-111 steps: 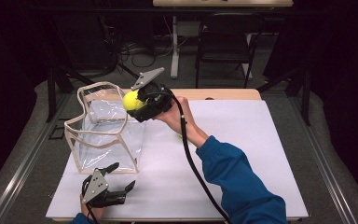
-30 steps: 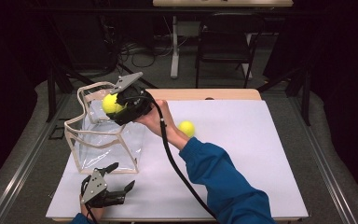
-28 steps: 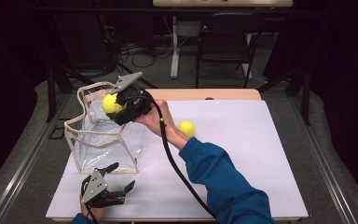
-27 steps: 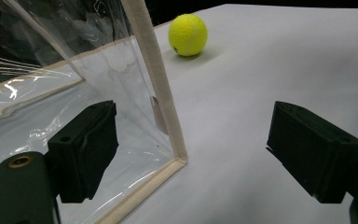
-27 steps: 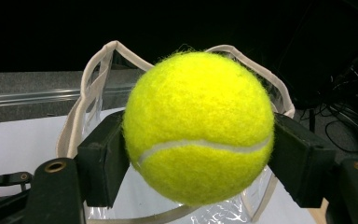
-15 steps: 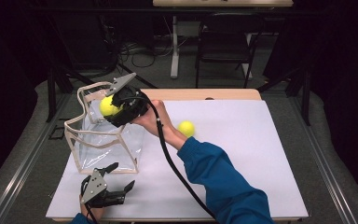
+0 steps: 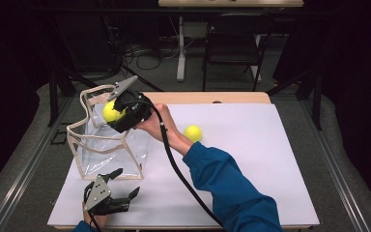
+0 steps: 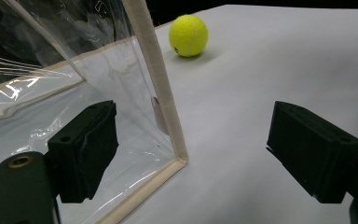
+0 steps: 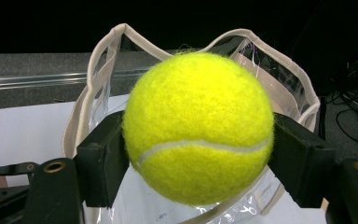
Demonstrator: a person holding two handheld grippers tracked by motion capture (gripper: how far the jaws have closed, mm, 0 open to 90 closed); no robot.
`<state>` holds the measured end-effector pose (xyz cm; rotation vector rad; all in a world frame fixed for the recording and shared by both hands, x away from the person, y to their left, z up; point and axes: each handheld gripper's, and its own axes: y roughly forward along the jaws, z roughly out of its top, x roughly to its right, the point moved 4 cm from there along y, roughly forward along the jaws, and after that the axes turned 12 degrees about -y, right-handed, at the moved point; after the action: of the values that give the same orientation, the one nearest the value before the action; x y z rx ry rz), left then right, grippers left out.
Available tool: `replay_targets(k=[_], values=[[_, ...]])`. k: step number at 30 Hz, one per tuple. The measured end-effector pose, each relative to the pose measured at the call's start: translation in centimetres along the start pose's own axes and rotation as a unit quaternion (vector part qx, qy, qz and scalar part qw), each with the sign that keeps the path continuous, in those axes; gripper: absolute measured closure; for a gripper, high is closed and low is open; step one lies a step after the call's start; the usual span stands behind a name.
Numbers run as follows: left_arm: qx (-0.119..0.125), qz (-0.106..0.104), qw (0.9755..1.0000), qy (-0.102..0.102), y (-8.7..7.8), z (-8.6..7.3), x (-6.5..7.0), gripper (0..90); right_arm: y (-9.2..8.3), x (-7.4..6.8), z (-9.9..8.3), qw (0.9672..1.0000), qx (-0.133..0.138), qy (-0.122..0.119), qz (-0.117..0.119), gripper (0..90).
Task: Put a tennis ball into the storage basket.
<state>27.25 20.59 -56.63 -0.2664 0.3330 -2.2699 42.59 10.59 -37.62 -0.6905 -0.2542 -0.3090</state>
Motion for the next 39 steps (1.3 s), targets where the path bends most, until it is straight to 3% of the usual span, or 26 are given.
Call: replay_targets(k=[17, 20, 27, 39], values=[[0.001, 0.0, 1.0, 0.001, 0.0, 0.0, 0.0, 15.8, 1.0, -0.2, -0.3, 0.9996, -0.02, 0.008, 0.016, 25.1], [0.0, 0.0, 1.0, 0.002, 0.0, 0.0, 0.0, 15.8, 0.9, -0.2, -0.4, 0.9996, -0.019, 0.015, 0.018, 16.0], [0.0, 0.0, 1.0, 0.001, 0.0, 0.0, 0.1, 15.8, -1.0, 0.2, -0.3, 0.9994, 0.011, 0.026, 0.02, 8.8], [-0.003, 0.002, 1.0, 0.002, 0.1, -0.1, 0.1, 15.8, -3.2, -0.1, -3.2, 0.9989, 0.002, 0.032, 0.034, 2.6]])
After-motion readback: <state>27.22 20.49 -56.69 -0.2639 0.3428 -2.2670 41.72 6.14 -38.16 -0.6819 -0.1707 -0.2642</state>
